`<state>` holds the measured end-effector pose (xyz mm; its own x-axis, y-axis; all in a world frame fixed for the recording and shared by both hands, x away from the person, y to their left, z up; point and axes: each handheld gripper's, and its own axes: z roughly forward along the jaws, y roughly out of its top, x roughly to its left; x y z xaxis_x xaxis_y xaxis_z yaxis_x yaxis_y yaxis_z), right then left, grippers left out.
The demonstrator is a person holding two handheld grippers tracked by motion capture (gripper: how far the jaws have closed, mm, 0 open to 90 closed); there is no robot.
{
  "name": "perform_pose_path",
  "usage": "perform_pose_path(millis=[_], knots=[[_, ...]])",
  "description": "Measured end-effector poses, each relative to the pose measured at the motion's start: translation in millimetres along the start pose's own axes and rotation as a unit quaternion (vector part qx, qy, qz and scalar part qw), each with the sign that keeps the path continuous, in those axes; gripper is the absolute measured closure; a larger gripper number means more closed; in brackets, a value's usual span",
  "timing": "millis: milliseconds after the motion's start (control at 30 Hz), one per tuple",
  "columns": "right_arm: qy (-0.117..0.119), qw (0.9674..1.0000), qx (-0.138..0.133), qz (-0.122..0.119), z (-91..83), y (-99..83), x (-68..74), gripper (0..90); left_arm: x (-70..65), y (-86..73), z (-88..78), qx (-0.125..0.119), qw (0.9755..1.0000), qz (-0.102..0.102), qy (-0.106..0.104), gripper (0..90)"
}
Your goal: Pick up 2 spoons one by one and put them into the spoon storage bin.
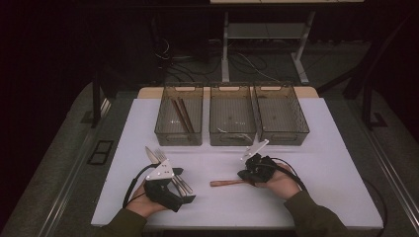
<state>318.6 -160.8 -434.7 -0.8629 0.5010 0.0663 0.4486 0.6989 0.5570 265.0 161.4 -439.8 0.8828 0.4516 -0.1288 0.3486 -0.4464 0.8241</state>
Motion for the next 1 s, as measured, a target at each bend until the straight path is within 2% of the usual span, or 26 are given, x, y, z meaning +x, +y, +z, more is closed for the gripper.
perform_pose_path(millis=[67,133,267,333,400,467,500,633,700,867,1000], knots=[[0.0,0.9999,-0.008,0.007,-2.2,0.5,-1.4,89.5,-0.3,0.0,-0.1,-0.001,1.0,-0.001,0.0,0.0],[0.0,0.9994,-0.028,0.019,-7.1,0.8,-3.4,84.3,0.1,-0.1,0.1,0.0,1.0,0.0,0.0,0.0],[0.011,0.9962,-0.076,0.041,-19.5,-2.4,-10.7,62.6,0.8,-0.2,-0.4,0.001,1.0,0.002,0.001,0.0],[0.017,0.9945,-0.089,0.053,-26.6,-5.7,-14.6,55.5,1.1,-0.3,-0.9,0.002,1.0,0.002,0.001,0.0],[0.006,0.993,-0.099,0.064,-33.3,-10.9,-17.5,46.0,1.3,-0.4,-0.8,0.002,1.0,0.002,0.001,0.0],[0.005,0.9917,-0.103,0.077,-38.3,-17.4,-20.8,45.9,1.4,-0.4,-0.6,0.002,1.0,0.002,0.001,0.0],[0.017,0.9911,-0.103,0.082,-41.1,-22.7,-23.5,44.6,1.4,-0.4,-0.5,0.002,1.0,0.002,0.001,0.0],[0.01,0.9909,-0.091,0.099,-47.2,-40.0,-28.5,29.5,1.9,-0.7,-0.1,0.004,1.0,0.002,0.001,0.0],[0.016,0.9897,-0.088,0.112,-49.8,-47.9,-30.5,27.6,1.9,-0.7,0.0,0.004,1.0,0.002,0.001,0.0],[0.011,0.9899,-0.094,0.105,-54.6,-64.1,-28.8,33.8,2.4,-1.0,0.2,0.007,1.0,0.002,0.002,0.0],[0.019,0.9902,-0.096,0.1,-52.9,-69.0,-28.8,37.1,2.5,-1.2,0.2,0.007,1.0,0.002,0.002,0.0]])
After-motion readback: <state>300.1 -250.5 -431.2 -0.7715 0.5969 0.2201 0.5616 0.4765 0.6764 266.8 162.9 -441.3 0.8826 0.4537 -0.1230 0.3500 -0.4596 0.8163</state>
